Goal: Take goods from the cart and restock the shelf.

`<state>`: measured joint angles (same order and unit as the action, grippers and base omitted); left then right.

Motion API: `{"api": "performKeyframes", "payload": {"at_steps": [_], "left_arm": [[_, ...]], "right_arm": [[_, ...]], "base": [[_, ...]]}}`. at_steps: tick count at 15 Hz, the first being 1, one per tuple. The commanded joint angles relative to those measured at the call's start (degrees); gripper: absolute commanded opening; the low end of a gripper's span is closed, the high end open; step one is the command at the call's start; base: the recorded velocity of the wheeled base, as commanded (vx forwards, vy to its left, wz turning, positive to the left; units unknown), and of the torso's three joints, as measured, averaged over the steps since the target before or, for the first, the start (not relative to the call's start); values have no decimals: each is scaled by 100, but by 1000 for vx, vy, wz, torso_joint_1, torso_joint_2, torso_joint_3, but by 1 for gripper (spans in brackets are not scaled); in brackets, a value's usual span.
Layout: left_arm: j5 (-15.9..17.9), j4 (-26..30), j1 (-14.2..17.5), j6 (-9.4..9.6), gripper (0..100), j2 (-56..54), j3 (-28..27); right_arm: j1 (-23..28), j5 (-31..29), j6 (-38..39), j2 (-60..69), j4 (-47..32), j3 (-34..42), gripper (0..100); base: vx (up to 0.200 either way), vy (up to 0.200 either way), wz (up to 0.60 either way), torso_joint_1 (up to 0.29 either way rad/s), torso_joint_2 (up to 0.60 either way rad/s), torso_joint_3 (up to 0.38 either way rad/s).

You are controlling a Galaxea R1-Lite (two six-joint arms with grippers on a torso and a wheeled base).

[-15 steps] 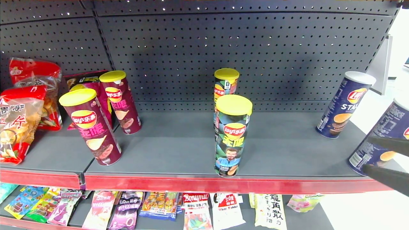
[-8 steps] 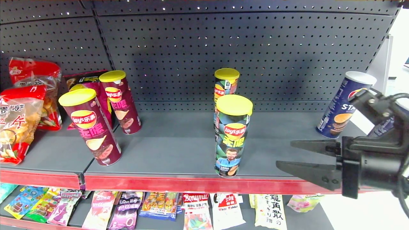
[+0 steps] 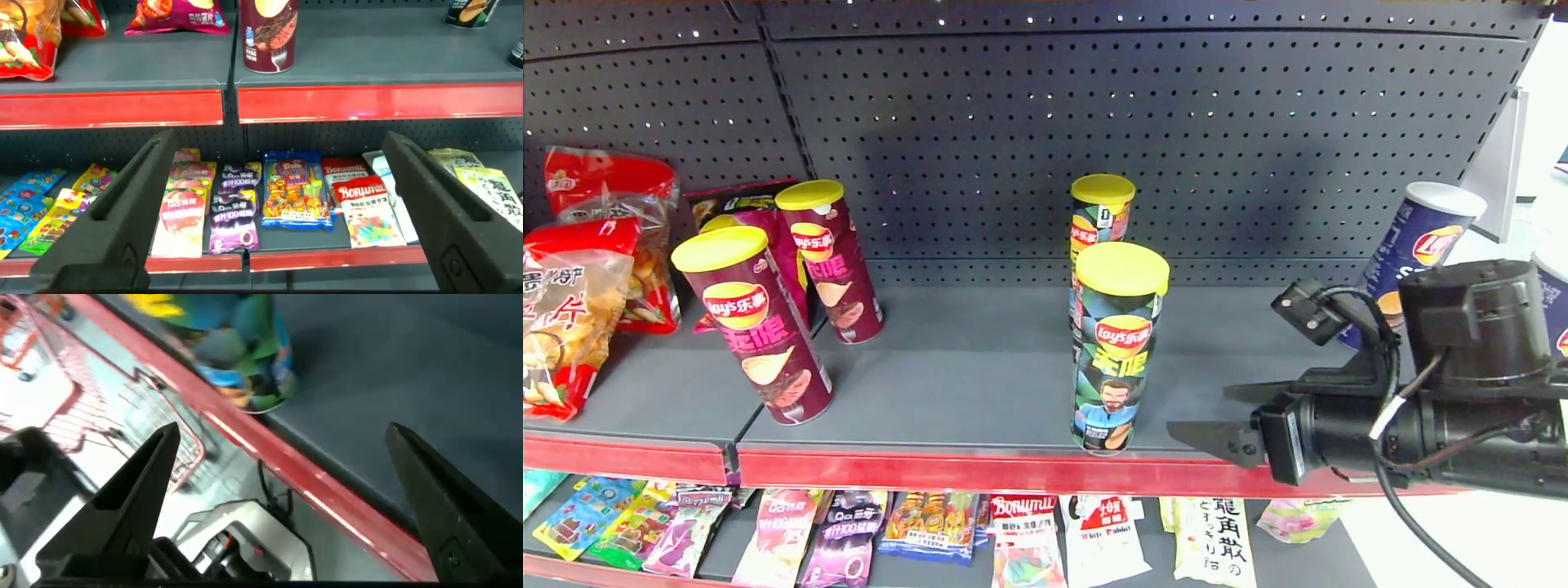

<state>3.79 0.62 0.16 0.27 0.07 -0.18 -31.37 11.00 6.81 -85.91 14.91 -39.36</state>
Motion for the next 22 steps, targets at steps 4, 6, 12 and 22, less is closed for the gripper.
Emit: {"api": "performKeyframes", "payload": {"at_steps": [4, 6, 12, 22], "left_arm": [[-1, -1, 2, 0, 100, 1, 1], [-1, -1, 2, 0, 100, 1, 1], [-1, -1, 2, 0, 100, 1, 1], [-1, -1, 2, 0, 100, -7, 1]], "right_arm": [[-1, -660, -233, -515, 135, -107, 100], [-1, -853, -260, -655, 205, -212, 100], [-71, -1354, -681, -963, 205, -449, 100], [-247, -1662, -1059, -1332, 539, -441, 100]], "base": [[0, 0, 0, 0, 0, 0], [0, 0, 0, 0, 0, 0], [0, 0, 0, 0, 0, 0], [0, 0, 0, 0, 0, 0]]}}
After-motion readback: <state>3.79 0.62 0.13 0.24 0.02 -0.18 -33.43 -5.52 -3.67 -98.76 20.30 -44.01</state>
